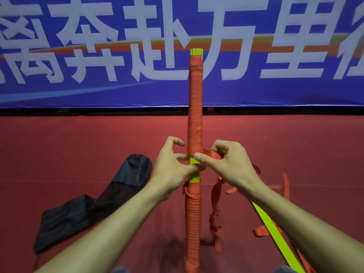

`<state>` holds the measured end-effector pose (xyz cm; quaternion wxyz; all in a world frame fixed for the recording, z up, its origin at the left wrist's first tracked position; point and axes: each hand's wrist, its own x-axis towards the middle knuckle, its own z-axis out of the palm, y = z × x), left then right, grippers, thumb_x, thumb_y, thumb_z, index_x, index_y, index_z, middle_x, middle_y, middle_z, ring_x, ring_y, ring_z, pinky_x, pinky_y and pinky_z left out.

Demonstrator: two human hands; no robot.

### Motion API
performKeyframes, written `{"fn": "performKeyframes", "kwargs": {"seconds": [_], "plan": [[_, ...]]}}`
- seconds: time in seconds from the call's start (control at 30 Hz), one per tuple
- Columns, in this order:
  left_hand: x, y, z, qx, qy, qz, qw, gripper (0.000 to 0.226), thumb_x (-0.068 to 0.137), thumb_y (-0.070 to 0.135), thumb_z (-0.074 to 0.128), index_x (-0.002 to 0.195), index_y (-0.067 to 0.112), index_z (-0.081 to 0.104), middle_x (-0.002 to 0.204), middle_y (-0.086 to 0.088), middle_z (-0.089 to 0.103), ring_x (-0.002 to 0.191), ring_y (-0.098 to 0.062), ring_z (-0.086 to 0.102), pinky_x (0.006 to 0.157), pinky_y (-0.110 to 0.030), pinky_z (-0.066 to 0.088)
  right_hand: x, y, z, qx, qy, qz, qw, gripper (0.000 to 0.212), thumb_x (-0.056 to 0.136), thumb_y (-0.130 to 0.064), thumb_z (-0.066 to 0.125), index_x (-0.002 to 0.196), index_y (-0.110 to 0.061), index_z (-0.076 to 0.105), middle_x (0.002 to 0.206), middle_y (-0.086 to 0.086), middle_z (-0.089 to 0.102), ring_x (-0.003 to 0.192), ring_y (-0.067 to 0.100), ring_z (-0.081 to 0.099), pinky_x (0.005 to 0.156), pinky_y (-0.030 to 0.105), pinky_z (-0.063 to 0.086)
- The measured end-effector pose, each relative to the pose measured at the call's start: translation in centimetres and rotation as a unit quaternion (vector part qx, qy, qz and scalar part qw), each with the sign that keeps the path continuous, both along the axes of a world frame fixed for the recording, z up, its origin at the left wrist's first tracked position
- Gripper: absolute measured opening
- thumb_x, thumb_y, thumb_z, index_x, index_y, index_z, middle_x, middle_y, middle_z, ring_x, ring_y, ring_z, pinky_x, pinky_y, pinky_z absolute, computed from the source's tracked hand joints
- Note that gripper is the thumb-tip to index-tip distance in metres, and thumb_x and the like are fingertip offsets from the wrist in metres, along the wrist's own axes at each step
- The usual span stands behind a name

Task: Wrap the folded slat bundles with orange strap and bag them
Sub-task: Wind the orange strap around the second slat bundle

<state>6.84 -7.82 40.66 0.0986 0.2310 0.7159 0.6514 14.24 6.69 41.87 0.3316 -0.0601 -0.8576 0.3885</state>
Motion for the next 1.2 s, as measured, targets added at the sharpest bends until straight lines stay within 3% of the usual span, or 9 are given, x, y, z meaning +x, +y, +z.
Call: {"fn": "performKeyframes", "kwargs": {"seconds": [0.17,0.4,0.5,0.63,0.7,0.8,0.93,1.1,1.2], "plan": [[0.8,0.1,0.9,-0.032,0.034,0.03,0.998,0.074,0.036,0.044,0.089,0.097,0.034,0.048,0.082,0.004,0.076,0.07,-0.026,0.074,0.063,-0.049,0.061,0.1,-0.7,0.6,-0.017,0.031,-0.033,0.999,0.048,0.071,-0.037,0.083,0.055,-0.009,0.046,0.047,-0.008,0.039,0.046,0.007,0.033,0.044,0.021,0.027],[1.2,0.3,1.0,-0.033,0.023,0.031,0.999,0.071,0.033,0.044,0.08,0.098,0.032,0.054,0.075,0.003,0.075,0.069,-0.024,0.074,0.068,-0.053,0.062,0.2,-1.2,0.7,0.001,0.03,-0.026,0.999,0.044,0.071,-0.04,0.081,0.06,-0.006,0.055,0.051,-0.001,0.05,0.048,0.007,0.038,0.047,0.025,0.032],[1.1,0.4,1.1,-0.034,0.02,0.014,0.999,0.067,0.038,0.035,0.081,0.101,0.026,0.06,0.08,-0.003,0.076,0.075,-0.028,0.074,0.067,-0.048,0.062,0.3,-1.1,0.9,0.027,0.03,-0.029,0.999,0.044,0.069,-0.041,0.082,0.06,-0.008,0.056,0.055,-0.002,0.052,0.051,0.008,0.04,0.05,0.022,0.032],[1.2,0.3,1.0,-0.01,-0.027,-0.053,0.998,0.041,0.066,-0.007,0.079,0.1,0.012,0.067,0.081,-0.003,0.071,0.065,-0.008,0.064,0.056,-0.026,0.053,0.3,-1.2,0.9,0.045,0.012,-0.011,0.999,0.038,0.072,-0.034,0.083,0.06,-0.012,0.055,0.058,-0.003,0.052,0.056,0.013,0.044,0.053,0.027,0.033],[1.2,0.3,0.9,0.003,-0.048,-0.061,0.997,0.041,0.069,-0.012,0.077,0.102,0.01,0.067,0.082,-0.004,0.071,0.066,-0.007,0.064,0.056,-0.023,0.051,0.4,-1.2,1.1,0.048,0.0,-0.006,0.999,0.037,0.073,-0.033,0.082,0.061,-0.012,0.054,0.057,-0.005,0.051,0.054,0.011,0.044,0.052,0.027,0.032],[0.9,0.3,0.9,0.007,-0.069,-0.078,0.995,0.053,0.06,-0.004,0.084,0.108,0.01,0.065,0.092,-0.008,0.072,0.076,-0.013,0.068,0.06,-0.024,0.053,0.4,-1.0,1.2,0.049,-0.003,-0.008,0.999,0.039,0.074,-0.032,0.082,0.058,-0.015,0.05,0.056,-0.006,0.048,0.052,0.008,0.041,0.05,0.023,0.03],[0.3,-0.3,0.8,-0.007,-0.072,-0.116,0.991,0.063,0.065,-0.017,0.081,0.118,0.01,0.06,0.104,-0.011,0.071,0.079,-0.01,0.07,0.064,-0.024,0.057,0.4,-0.4,0.9,0.062,-0.003,-0.005,0.998,0.041,0.076,-0.029,0.081,0.057,-0.021,0.046,0.059,-0.008,0.046,0.055,0.006,0.04,0.053,0.021,0.03],[0.0,-0.8,0.9,-0.008,-0.048,-0.122,0.991,0.059,0.065,-0.016,0.082,0.112,0.014,0.063,0.097,-0.005,0.068,0.079,-0.008,0.068,0.066,-0.024,0.056,0.2,-0.2,0.4,0.075,-0.017,0.007,0.997,0.035,0.077,-0.029,0.081,0.061,-0.02,0.05,0.062,-0.006,0.049,0.058,0.011,0.043,0.056,0.025,0.032],[-0.1,-1.0,0.8,0.017,-0.044,-0.128,0.991,0.064,0.068,-0.02,0.077,0.115,0.021,0.062,0.109,-0.018,0.066,0.092,-0.022,0.067,0.076,-0.038,0.062,0.1,0.3,0.4,0.062,-0.021,-0.002,0.998,0.032,0.077,-0.03,0.08,0.062,-0.019,0.053,0.063,-0.006,0.05,0.058,0.009,0.043,0.055,0.025,0.032]]}}
